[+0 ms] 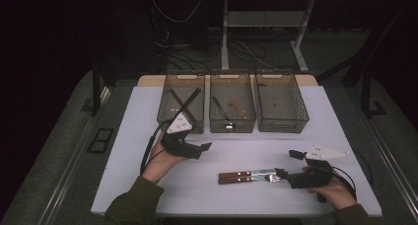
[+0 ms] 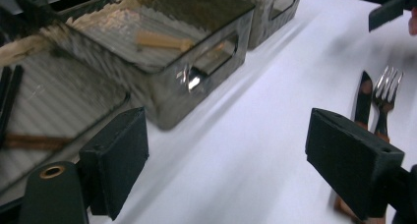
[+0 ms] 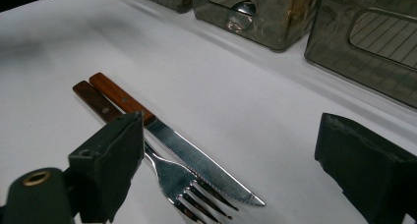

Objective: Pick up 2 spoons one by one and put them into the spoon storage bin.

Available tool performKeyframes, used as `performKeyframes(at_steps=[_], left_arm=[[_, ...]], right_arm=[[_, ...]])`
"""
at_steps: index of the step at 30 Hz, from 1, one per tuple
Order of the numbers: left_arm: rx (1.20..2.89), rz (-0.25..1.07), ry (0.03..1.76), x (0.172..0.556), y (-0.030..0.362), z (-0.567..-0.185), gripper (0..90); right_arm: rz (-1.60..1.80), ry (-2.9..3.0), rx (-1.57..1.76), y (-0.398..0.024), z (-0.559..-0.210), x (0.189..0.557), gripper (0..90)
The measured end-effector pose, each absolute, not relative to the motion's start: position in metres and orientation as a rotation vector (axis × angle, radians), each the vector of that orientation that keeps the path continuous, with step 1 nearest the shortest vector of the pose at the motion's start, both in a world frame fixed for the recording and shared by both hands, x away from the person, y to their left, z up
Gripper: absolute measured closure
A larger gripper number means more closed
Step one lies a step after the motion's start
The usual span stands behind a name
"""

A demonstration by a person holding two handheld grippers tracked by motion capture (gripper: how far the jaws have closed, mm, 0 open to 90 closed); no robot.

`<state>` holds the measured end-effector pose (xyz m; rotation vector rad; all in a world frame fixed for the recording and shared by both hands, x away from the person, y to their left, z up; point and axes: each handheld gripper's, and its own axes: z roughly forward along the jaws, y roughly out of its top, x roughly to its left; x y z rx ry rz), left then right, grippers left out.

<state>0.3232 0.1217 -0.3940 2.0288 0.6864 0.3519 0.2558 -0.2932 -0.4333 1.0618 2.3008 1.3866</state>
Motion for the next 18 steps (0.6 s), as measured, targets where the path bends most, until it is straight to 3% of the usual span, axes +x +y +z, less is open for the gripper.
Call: performKeyframes(at_steps=[6, 18], left_arm=[[2.012, 0.345, 0.712, 0.306, 0.141, -0.405, 12.7], [2.017, 0.297, 0.711, 0.28, 0.154, -0.424, 0.0]], right_arm=[[1.387, 2.298, 1.067, -0.294, -0.434, 0.256, 11.6], [1.37, 2.305, 1.059, -0.295, -0.433, 0.257, 11.7]])
